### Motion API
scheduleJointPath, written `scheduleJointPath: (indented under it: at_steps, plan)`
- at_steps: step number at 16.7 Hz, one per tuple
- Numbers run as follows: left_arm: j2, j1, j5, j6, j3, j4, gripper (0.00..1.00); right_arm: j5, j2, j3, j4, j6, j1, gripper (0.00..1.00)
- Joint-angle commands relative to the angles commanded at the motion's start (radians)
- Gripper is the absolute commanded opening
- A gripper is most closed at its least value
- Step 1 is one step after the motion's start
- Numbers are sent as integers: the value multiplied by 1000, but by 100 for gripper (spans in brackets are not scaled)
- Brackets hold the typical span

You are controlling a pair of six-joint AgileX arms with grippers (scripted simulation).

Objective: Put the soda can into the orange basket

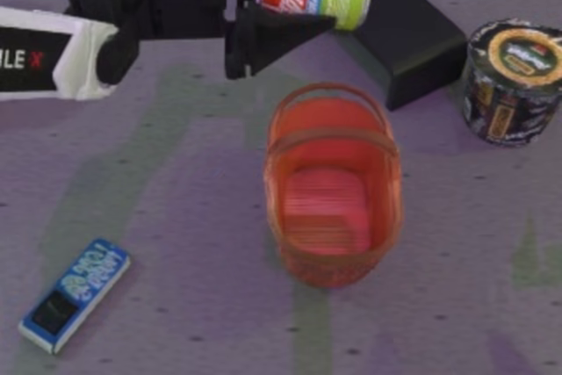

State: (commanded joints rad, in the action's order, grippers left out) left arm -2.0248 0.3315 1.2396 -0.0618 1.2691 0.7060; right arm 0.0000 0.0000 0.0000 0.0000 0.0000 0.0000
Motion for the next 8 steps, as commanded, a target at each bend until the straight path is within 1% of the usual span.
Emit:
scheduleJointPath:
  at_steps: [2,8]
  plan:
    - [4,4,19,17,-26,30,0,0,0,0,0,0,0,100]
    - [-4,-2,18,15,-24,31,0,0,0,0,0,0,0,100]
